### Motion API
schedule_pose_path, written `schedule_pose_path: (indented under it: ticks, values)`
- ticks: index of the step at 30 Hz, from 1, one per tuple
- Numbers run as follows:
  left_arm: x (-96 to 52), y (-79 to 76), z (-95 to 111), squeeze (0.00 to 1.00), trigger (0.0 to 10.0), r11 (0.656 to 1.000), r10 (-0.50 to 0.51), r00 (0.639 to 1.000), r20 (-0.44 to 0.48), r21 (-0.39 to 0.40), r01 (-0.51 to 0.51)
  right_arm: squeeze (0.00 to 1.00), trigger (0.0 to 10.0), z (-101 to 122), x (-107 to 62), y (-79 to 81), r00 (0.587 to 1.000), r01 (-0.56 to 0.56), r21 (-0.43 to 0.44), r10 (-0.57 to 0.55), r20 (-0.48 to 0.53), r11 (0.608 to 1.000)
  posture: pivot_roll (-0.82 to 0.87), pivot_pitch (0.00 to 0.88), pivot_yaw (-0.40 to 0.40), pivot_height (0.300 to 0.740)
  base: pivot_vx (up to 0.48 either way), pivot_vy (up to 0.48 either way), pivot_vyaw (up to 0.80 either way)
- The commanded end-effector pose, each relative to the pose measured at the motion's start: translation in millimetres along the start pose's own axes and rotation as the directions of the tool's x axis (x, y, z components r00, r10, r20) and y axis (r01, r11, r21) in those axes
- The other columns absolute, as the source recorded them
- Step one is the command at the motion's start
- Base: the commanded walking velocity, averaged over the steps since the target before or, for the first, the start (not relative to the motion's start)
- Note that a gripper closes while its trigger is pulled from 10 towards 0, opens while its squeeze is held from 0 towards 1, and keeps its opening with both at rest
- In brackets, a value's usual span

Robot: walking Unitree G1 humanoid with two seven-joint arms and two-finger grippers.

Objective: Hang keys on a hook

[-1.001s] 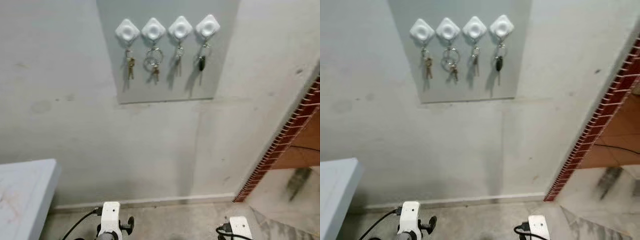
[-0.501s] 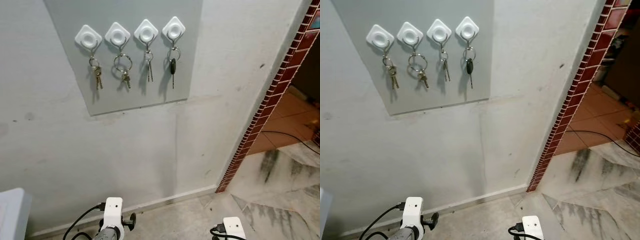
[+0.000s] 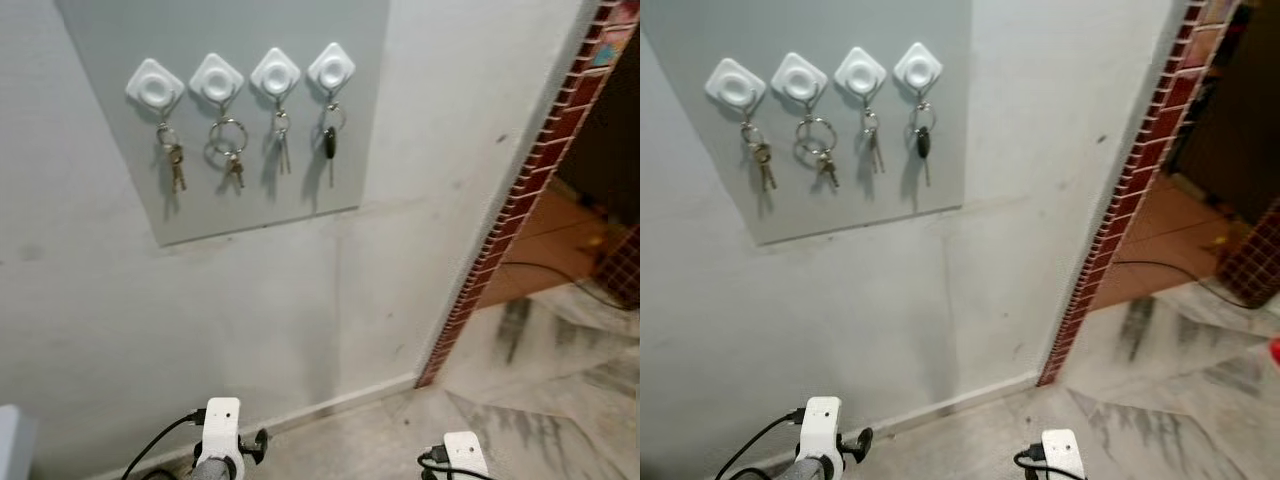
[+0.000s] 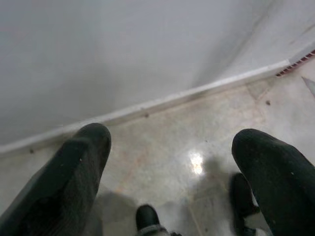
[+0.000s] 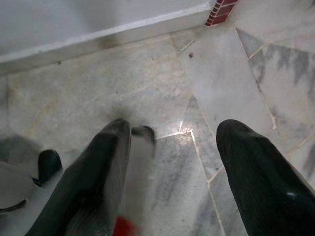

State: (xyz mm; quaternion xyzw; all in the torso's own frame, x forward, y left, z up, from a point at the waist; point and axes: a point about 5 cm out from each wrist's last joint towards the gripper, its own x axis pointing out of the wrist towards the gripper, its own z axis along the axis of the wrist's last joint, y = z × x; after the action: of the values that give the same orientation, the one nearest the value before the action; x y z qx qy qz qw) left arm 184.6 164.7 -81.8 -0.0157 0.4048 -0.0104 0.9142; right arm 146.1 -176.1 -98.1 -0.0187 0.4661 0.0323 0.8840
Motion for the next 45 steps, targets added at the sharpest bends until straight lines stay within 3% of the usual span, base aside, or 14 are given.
schedule_pose_path:
  ticks: [1,28,45]
  values:
    - [0.9,-3.9,1.5,0.00,10.0,1.000,-0.012,1.000,0.000,0.002,0.012,0.00,10.0,2.2,0.0,-5.7,1.000,0.013,0.005,-0.013,0.002,1.000,-0.08,0.000,0.048,0.740,0.000,-0.371,-0.77]
    - [1.6,-3.1,3.5,0.00,10.0,1.000,-0.014,1.000,0.000,0.013,0.014,0.00,10.0,2.3,-0.1,-6.6,1.000,0.025,0.039,-0.025,0.006,0.999,-0.08,0.000,0.057,0.740,0.000,-0.378,-0.68]
    - [2.2,-3.3,5.5,0.00,10.0,1.000,-0.014,1.000,0.003,0.021,0.014,0.00,10.0,3.2,0.0,-6.9,0.999,0.030,0.058,-0.031,0.015,0.998,-0.08,0.000,0.059,0.740,0.000,-0.378,0.00]
